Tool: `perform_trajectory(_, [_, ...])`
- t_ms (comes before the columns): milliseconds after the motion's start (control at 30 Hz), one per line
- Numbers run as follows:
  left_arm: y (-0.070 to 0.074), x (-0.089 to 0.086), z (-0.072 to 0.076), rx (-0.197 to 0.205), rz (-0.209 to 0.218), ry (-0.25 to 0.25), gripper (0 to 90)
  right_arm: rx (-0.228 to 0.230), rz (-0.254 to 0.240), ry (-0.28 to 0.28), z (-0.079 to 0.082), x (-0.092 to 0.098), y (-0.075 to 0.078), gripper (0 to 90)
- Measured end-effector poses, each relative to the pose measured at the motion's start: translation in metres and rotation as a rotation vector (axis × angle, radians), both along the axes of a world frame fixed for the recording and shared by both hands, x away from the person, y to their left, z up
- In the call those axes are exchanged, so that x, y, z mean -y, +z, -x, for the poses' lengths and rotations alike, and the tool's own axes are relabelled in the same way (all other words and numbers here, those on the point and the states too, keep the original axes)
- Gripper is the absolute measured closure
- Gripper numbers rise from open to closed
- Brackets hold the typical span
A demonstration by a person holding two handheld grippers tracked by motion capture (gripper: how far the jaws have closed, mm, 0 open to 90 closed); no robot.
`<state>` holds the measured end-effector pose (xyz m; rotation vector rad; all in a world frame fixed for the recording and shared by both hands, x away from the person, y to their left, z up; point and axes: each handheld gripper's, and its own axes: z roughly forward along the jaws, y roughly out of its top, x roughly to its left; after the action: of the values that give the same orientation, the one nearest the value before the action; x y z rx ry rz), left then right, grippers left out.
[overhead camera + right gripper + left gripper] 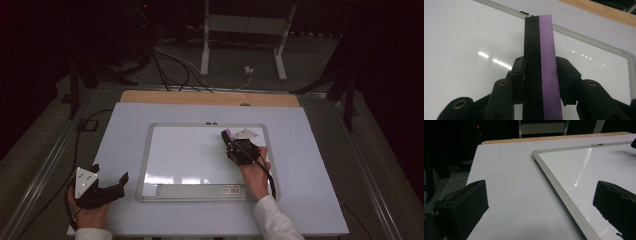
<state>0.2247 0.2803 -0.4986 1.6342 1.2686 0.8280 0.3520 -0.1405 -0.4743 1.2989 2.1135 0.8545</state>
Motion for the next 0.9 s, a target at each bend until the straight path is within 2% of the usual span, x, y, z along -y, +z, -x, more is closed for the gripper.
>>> perform_trajectory(900, [0.000, 0.000, -0.001, -0.001, 0.001, 0.000, 0.6, 0.021, -0.025, -0.061, -0.007, 0.011, 0.008, 63.0])
